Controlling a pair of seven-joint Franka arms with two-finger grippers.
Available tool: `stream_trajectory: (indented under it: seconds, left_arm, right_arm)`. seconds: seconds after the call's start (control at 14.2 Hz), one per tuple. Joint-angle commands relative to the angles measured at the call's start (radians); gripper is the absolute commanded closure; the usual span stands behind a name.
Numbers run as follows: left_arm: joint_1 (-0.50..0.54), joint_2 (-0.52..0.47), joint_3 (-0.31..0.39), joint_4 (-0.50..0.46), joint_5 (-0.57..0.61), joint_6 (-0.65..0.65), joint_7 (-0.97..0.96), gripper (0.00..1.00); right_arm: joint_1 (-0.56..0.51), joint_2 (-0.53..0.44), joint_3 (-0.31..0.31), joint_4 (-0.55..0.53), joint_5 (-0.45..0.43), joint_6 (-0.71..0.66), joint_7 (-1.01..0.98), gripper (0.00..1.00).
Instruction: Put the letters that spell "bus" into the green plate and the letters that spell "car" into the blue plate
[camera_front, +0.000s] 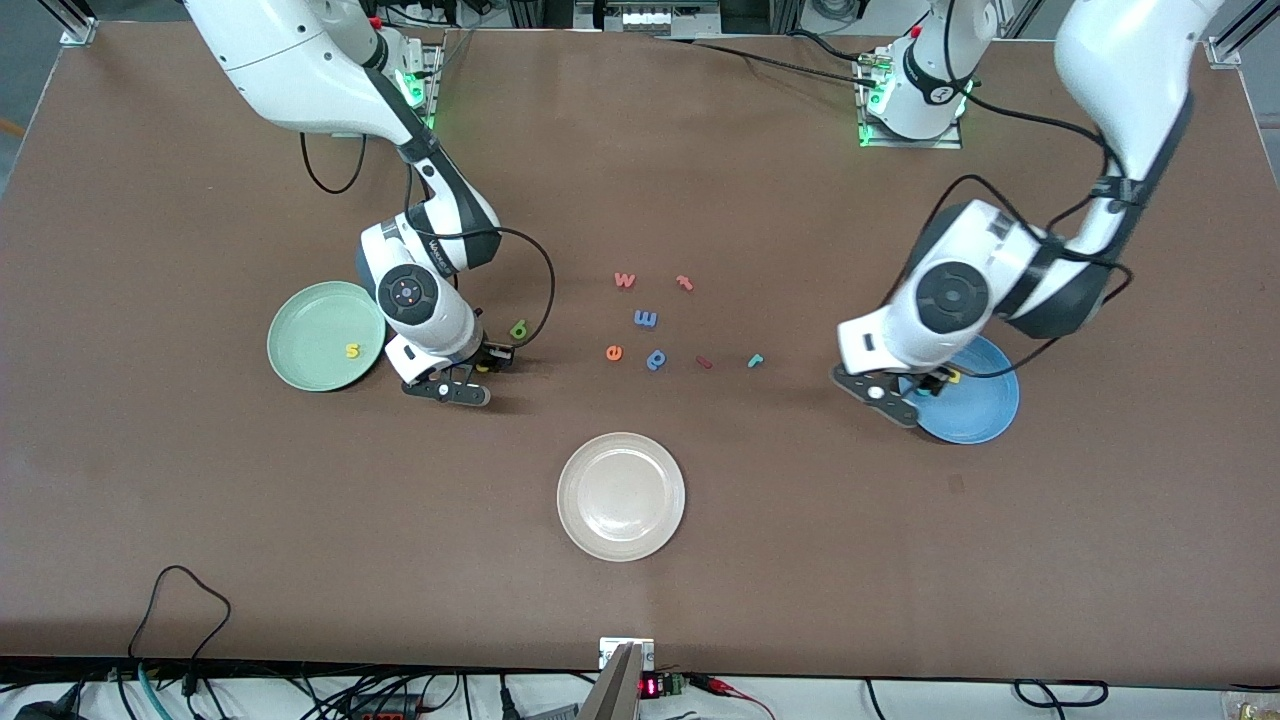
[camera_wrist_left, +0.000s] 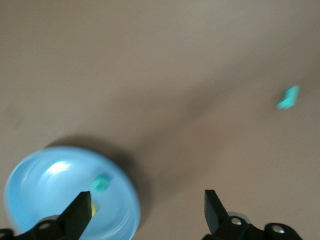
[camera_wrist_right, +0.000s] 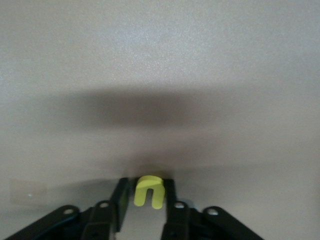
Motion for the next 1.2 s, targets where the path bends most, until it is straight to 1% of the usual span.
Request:
stream_trajectory:
  seconds: [0.0, 0.07, 0.14, 0.28, 0.35, 0.42, 0.63, 0.77, 0.84, 0.91, 0.99, 1.13]
  left_arm:
    - [-0.068, 0.094, -0.001, 0.026, 0.005, 0.082, -0.069, 0.24]
    - [-0.082, 0.125, -0.001, 0.026, 0.01, 0.112, -0.112, 0.29]
    - [-0.096, 0.154, 0.001, 0.026, 0.017, 0.159, -0.118, 0.34]
    - [-0.116, 0.188, 0.004, 0.022, 0.019, 0.25, -0.13, 0.38]
    - [-0.128, 0.194, 0.006, 0.022, 0.019, 0.257, -0.13, 0.38]
    - [-0.148, 0.194, 0.009, 0.022, 0.02, 0.258, -0.132, 0.38]
    - [-0.182, 0.197, 0.018, 0.003, 0.022, 0.258, -0.156, 0.41]
    - [-0.209, 0.199, 0.039, -0.012, 0.023, 0.256, -0.176, 0.43]
    - [-0.226, 0.197, 0.059, -0.02, 0.028, 0.256, -0.178, 0.44]
    - [-0.237, 0.197, 0.078, -0.021, 0.06, 0.256, -0.181, 0.45]
    - [-0.24, 0.197, 0.079, -0.021, 0.098, 0.256, -0.182, 0.46]
    - [-0.243, 0.197, 0.079, -0.021, 0.117, 0.258, -0.193, 0.48]
  right_arm:
    - [0.007, 0.011, -0.005, 0.011, 0.008, 0.005, -0.004, 0.93]
    - [0.007, 0.011, -0.006, 0.011, 0.007, 0.005, -0.006, 0.99]
    - [0.006, 0.01, -0.006, 0.011, 0.0, 0.005, -0.007, 1.0]
    - [-0.005, -0.007, -0.006, 0.011, -0.006, 0.0, -0.022, 1.0]
    - [-0.025, -0.034, -0.006, 0.007, -0.006, -0.006, -0.06, 1.0]
    - [-0.056, -0.074, -0.006, -0.007, -0.007, -0.02, -0.117, 1.0]
    - [-0.169, -0.162, -0.005, -0.047, -0.007, -0.158, -0.322, 1.0]
    - [-0.261, -0.211, -0.005, -0.11, -0.007, -0.164, -0.463, 1.0]
    - [-0.302, -0.219, -0.005, -0.142, -0.007, -0.163, -0.536, 1.0]
    - [-0.338, -0.22, -0.005, -0.165, -0.007, -0.163, -0.597, 1.0]
    - [-0.378, -0.222, -0.006, -0.182, -0.007, -0.164, -0.649, 1.0]
    - [-0.424, -0.22, -0.006, -0.212, -0.007, -0.163, -0.723, 1.0]
